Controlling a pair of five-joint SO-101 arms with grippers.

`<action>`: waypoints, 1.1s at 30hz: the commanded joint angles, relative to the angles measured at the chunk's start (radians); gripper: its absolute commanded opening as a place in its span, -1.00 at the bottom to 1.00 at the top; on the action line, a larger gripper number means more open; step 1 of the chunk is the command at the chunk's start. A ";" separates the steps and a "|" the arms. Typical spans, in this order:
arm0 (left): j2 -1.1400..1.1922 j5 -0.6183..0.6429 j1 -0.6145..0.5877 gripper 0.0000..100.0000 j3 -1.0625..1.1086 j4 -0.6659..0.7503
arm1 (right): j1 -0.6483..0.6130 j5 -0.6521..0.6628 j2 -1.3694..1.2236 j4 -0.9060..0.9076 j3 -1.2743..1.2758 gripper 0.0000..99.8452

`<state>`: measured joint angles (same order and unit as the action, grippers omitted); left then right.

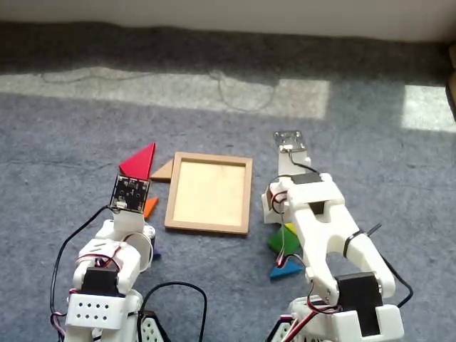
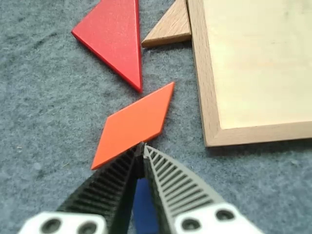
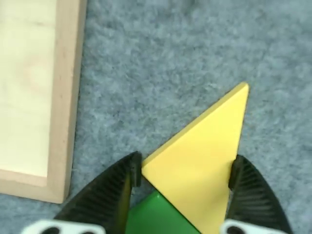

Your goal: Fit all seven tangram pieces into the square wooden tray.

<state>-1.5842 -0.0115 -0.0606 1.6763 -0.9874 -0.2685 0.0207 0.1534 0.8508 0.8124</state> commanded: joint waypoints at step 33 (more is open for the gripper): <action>-0.008 0.006 -0.010 -0.99 0.027 -0.006 | -0.124 -0.095 0.007 0.321 -0.479 -0.55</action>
<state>-1.5842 -0.0115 -0.0606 1.6763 -0.9874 -0.3544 -0.0192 0.1534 1.1607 0.4028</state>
